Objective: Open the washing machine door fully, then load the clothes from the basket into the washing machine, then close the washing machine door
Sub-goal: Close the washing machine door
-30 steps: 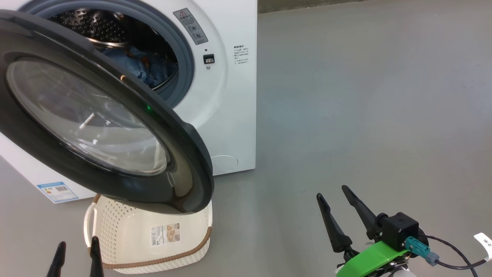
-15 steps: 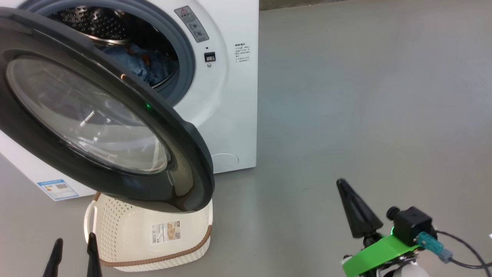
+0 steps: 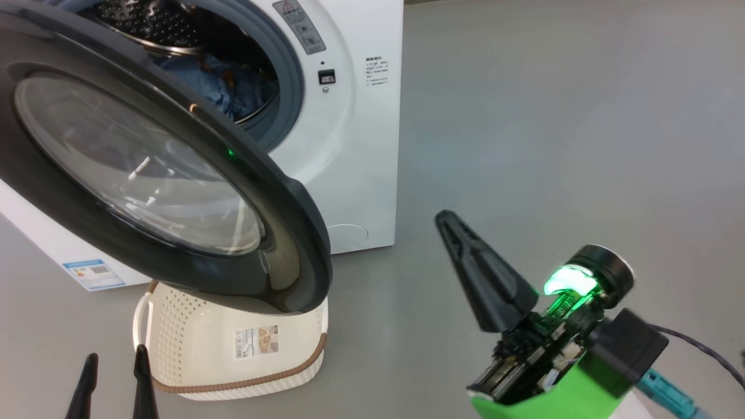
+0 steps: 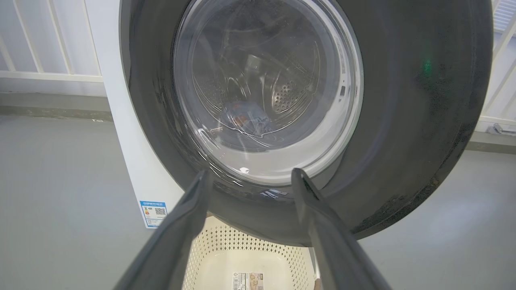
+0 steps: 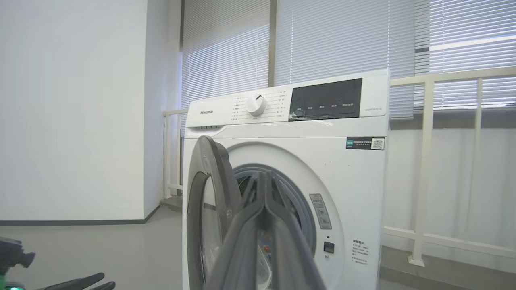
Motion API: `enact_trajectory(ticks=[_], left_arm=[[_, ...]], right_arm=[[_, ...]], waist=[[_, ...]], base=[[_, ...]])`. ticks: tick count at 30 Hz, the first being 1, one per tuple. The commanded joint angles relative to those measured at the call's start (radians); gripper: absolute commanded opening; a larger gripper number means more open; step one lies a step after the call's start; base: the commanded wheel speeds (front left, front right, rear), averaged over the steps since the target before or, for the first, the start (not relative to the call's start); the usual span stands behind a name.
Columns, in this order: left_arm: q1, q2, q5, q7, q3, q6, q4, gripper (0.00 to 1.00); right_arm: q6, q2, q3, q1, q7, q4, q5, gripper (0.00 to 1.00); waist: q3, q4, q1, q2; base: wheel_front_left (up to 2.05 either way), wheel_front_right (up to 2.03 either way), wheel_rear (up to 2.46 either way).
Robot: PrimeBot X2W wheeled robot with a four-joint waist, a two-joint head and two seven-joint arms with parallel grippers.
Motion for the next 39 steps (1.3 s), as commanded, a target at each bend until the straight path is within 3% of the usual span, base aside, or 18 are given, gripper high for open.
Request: enact_trajectory(ticks=[1, 7, 10, 16, 26, 39], left_arm=[[-0.046, 0.013, -0.013, -0.008, 0.028, 0.004, -0.031, 1.0], [-0.063, 0.013, -0.027, -0.008, 0.004, 0.0, -0.03, 1.0], [-0.073, 0.013, -0.027, -0.008, -0.021, -0.001, -0.031, 1.0], [-0.089, 0.013, -0.014, -0.008, -0.049, -0.003, -0.044, 1.0], [-0.14, 0.013, -0.025, -0.008, -0.102, 0.005, -0.059, 1.0], [-0.225, 0.013, -0.061, -0.008, -0.162, 0.014, -0.052, 1.0]], right_arm=[[0.003, -0.009, 0.05, -0.037, -0.005, -0.045, 0.002, 0.0], [0.003, -0.076, 0.197, -0.086, -0.005, -0.067, 0.047, 0.0], [0.003, -0.117, 0.289, -0.115, -0.005, -0.014, 0.076, 0.0], [0.003, -0.146, 0.381, -0.162, -0.005, 0.109, 0.121, 0.0], [0.003, -0.153, 0.402, -0.25, -0.005, 0.233, 0.139, 0.0], [0.003, -0.127, 0.334, -0.355, -0.005, 0.369, 0.119, 0.0]], waist=[[0.003, 0.006, 0.0, 0.0], [0.012, 0.038, 0.0, 0.0], [0.023, 0.067, 0.0, 0.0], [0.057, 0.116, 0.0, 0.0], [0.163, 0.202, 0.0, 0.0], [0.285, 0.275, 0.0, 0.0]], base=[[0.0, 0.0, 0.0], [0.0, 0.0, 0.0], [0.0, 0.0, 0.0], [0.0, 0.0, 0.0], [0.0, 0.0, 0.0], [0.0, 0.0, 0.0]])
